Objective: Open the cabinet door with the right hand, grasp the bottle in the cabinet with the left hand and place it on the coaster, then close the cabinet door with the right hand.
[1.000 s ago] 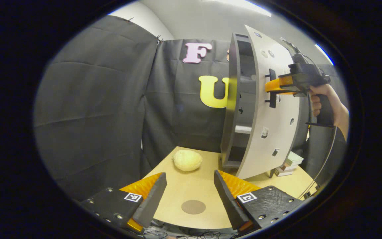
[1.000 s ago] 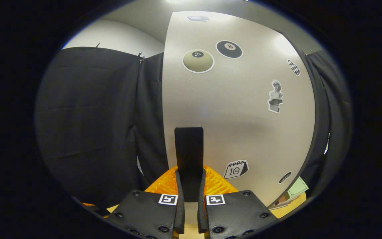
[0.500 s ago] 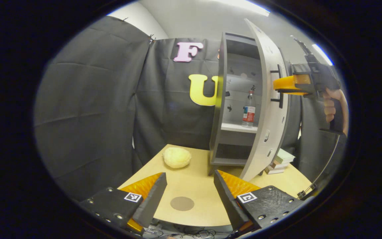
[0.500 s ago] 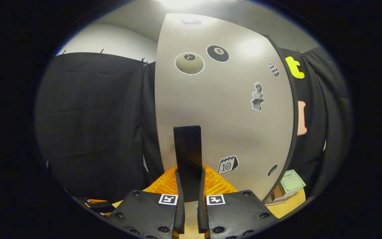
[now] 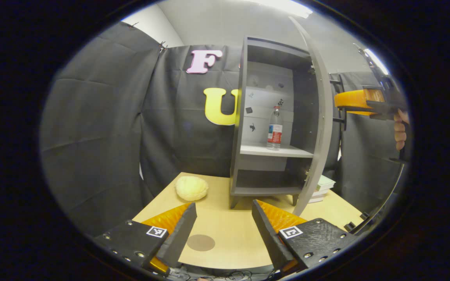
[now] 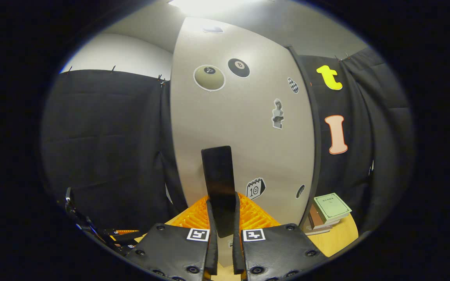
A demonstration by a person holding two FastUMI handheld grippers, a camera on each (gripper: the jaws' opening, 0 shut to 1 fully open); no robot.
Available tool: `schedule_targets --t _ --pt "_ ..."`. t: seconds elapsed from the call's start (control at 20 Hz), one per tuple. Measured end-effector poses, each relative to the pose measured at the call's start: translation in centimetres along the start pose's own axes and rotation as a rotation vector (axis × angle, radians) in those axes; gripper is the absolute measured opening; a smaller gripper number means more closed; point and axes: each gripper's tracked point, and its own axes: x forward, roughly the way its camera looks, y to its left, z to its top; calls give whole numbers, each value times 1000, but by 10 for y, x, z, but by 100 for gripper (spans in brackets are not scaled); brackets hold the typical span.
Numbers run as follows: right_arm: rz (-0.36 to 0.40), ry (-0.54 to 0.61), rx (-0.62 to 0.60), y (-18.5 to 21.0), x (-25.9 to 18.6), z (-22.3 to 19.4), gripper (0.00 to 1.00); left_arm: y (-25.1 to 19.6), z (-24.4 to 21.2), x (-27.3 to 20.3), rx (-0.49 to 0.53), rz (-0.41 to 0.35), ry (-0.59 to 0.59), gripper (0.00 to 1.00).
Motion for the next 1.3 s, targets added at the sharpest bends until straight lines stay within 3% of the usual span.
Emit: schedule_targets --t 0.75,1.0,1.05,1.1,1.2,1.3 --pt "-265 36 89 -61 -98 3 16 -70 -4 39 27 -159 25 89" --pt "-360 39 -8 -106 -110 3 10 -92 -6 51 30 -199 32 86" --pt "-390 33 -1 -117 -113 5 0 -96 -5 53 27 -204 33 86" --pt "-417 29 10 -126 -115 3 9 -99 -3 53 27 -211 30 86" --pt "-464 20 30 -140 -116 3 9 -102 1 54 39 -220 19 86" --pt "-438 7 61 -137 -116 4 7 -101 2 55 57 -223 16 86"
